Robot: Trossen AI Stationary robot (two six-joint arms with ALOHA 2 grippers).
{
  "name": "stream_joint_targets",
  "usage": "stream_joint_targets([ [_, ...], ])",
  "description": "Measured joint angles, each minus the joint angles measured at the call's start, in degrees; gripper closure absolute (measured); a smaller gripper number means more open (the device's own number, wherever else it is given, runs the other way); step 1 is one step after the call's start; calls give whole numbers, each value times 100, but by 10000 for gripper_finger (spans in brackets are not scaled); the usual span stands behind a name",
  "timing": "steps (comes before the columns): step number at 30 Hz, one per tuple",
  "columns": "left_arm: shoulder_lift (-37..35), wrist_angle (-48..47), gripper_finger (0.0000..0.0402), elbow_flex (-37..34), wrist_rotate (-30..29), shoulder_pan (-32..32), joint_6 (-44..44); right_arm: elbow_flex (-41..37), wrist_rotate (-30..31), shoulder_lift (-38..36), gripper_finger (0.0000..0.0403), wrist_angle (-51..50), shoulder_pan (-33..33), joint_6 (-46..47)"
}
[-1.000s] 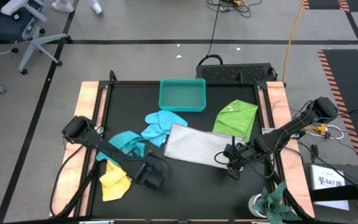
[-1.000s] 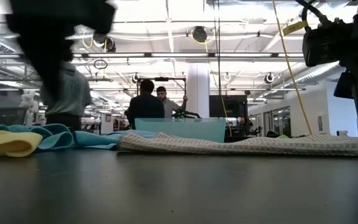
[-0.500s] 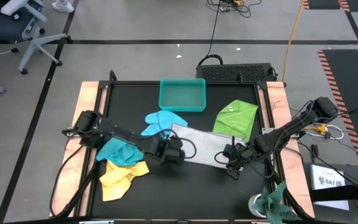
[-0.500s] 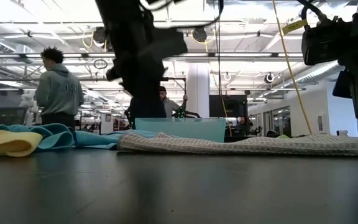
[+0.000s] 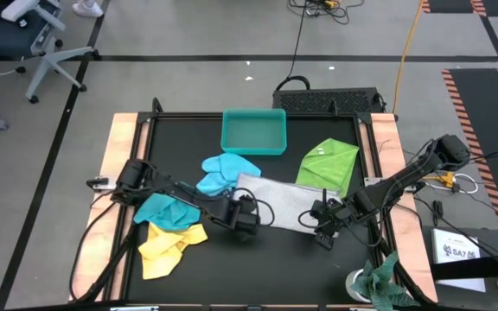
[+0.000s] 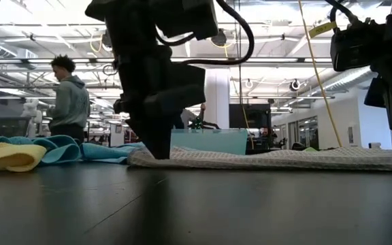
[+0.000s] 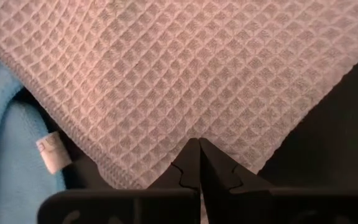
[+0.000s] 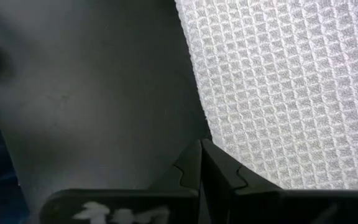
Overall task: Fold microfiber towels
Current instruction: Fold the gray microfiber towel
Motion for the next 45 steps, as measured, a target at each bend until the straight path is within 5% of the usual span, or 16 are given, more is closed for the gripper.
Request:
stream_joint_targets([
  [12, -28, 2, 400, 7, 1235, -702, -454, 0, -18, 0, 403, 9, 0, 14],
  [22, -41, -74, 399, -4, 1677, -1174, -1223, 0, -51, 0, 403, 87, 0, 17],
  [36, -242, -314, 398, -32, 2035, -1486, -1573, 0, -193, 0, 403, 87, 2, 168],
  [45, -495, -504, 394, -39, 1534, -1513, -1820, 0, -193, 0, 403, 87, 4, 168],
])
